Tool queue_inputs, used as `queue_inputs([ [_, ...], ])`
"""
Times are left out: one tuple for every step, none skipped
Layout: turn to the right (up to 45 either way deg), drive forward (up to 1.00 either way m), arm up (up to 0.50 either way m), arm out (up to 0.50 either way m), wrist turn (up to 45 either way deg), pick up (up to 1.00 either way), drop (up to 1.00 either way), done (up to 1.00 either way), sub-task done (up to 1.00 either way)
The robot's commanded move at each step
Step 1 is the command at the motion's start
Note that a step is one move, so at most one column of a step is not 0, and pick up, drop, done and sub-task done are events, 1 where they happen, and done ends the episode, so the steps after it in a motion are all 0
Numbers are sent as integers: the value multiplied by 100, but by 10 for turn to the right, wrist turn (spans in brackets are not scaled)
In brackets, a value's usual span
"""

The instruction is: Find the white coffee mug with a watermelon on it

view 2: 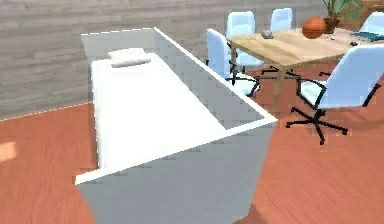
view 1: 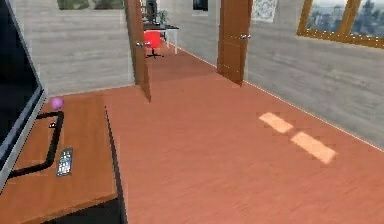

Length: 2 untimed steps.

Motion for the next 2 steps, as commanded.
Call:
queue_inputs([
  [0,70,0,0,0,0,0,0,0],
  [0,100,0,0,0,0,0,0,0],
])
